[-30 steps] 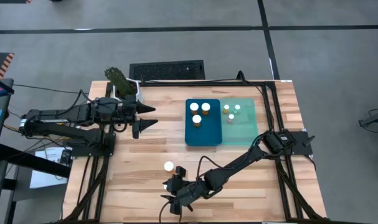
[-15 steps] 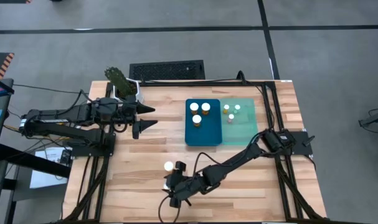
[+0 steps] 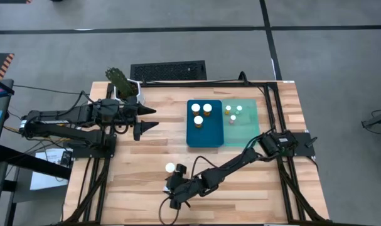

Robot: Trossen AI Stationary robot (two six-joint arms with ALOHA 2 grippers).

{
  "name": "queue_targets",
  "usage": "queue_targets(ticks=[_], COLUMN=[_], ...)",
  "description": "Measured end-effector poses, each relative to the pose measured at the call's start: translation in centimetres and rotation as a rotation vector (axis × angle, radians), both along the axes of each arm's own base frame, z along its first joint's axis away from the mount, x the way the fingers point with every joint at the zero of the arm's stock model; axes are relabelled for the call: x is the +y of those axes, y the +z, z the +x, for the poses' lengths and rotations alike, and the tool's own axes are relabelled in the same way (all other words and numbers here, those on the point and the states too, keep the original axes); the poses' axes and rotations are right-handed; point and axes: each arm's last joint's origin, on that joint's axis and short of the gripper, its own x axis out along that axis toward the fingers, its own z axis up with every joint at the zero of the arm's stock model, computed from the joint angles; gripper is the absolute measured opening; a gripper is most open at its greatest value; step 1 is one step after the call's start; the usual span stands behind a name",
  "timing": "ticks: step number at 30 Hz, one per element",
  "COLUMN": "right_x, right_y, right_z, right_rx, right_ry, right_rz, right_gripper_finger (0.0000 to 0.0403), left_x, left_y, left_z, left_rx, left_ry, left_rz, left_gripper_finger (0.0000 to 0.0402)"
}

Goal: Pick and place medicine bottles into bin by pill shape (circle, oval)
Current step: Put the small yellow pill bottle into the green bin

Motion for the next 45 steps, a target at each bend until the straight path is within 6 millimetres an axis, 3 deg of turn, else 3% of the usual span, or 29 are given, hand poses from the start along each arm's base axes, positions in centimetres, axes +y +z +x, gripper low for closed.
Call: queue_targets(ticks=[18,25,30,38,45], right_x=[0.3,0.7,0.0,-2.4,-3.2], right_y=[-0.5,3.2,2.9,2.8,2.8], right_z=[-0.1,-1.6,-1.2,0.2,0.6], right_rx=[0.015,0.121,0.184,0.176,0.172], right_ry=[0.001,0.135,0.286,0.336,0.405], right_rz=[0.014,-0.1,-0.142,-0.157,-0.143], right_gripper_finger=[0.0249,0.0249,0.0249,0.0249,0.0249], left_x=[0.0,0.0,0.0,0.0,0.0], left_y=[-0.1,-0.1,-0.1,-0.1,-0.1], left_z=[0.0,0.0,0.0,0.0,0.0], left_rx=[0.007,0.008,0.012,0.016,0.016], left_ry=[0.001,0.0,-0.003,-0.002,-0.002], left_rz=[-0.001,0.0,0.012,0.034,0.034], left_gripper_finger=[0.0291,0.0291,0.0291,0.0291,0.0291])
